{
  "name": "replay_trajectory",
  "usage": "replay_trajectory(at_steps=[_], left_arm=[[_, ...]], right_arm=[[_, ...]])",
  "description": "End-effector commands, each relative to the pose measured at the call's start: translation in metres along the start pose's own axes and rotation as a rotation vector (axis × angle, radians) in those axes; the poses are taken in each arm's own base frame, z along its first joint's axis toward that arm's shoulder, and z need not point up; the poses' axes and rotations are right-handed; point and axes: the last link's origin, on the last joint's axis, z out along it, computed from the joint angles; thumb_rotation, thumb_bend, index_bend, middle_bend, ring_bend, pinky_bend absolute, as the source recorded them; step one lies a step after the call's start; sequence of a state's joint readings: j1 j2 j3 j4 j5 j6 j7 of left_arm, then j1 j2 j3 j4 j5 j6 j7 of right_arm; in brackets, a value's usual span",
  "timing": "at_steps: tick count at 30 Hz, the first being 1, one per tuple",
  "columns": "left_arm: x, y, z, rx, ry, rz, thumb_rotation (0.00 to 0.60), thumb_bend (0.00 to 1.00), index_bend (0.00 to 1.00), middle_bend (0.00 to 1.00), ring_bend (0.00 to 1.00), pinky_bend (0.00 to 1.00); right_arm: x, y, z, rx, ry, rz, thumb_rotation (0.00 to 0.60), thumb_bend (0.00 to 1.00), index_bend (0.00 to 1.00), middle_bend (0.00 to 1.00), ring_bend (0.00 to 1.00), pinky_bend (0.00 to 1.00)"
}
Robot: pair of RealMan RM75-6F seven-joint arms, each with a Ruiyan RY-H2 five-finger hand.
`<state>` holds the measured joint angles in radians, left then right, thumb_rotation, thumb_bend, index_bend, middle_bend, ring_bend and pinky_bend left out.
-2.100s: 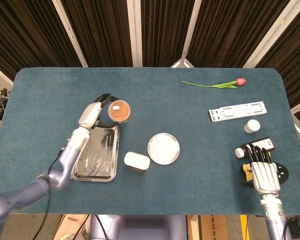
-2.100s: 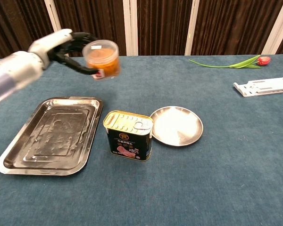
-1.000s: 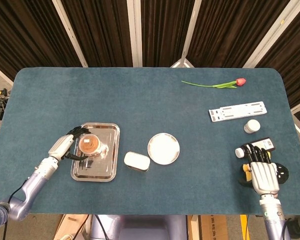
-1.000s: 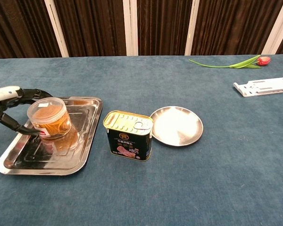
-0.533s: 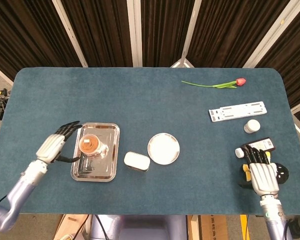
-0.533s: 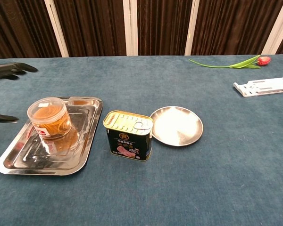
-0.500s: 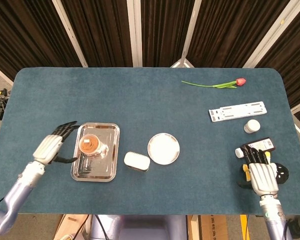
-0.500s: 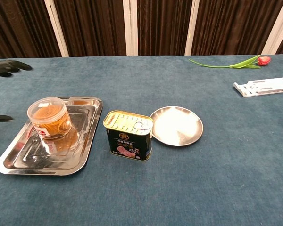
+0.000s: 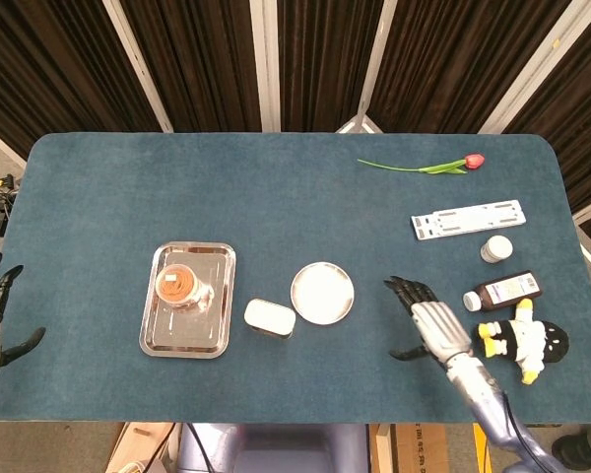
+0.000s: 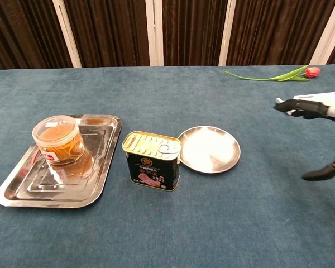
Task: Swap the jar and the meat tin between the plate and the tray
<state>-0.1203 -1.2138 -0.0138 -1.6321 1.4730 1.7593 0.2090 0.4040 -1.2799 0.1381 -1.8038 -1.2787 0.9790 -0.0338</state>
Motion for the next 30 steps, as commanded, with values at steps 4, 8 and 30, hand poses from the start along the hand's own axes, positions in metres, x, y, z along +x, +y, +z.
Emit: replay_trajectory(at_steps=[4,8,30], left_arm=[[-0.001,-0.004,0.000,0.009,0.041,0.028,0.600,0.13,0.17,0.00,0.00,0.00],[0.000,-0.007,0.004,0.042,0.077,0.055,0.600,0.14,0.17,0.00,0.00,0.00],[0.004,-0.019,0.009,0.118,0.099,0.031,0.600,0.14,0.18,0.00,0.00,0.00]], right_arm=[[-0.008,-0.088,0.033,0.056,-0.022,0.054,0.600,0.02,0.00,0.00,0.00,0.00],[-0.016,-0.110,0.042,0.031,-0.058,0.062,0.600,0.02,0.00,0.00,0.01,0.00],[-0.066,-0.196,0.074,-0.110,-0.074,-0.058,0.600,0.02,0.13,0.17,0.20,0.00]])
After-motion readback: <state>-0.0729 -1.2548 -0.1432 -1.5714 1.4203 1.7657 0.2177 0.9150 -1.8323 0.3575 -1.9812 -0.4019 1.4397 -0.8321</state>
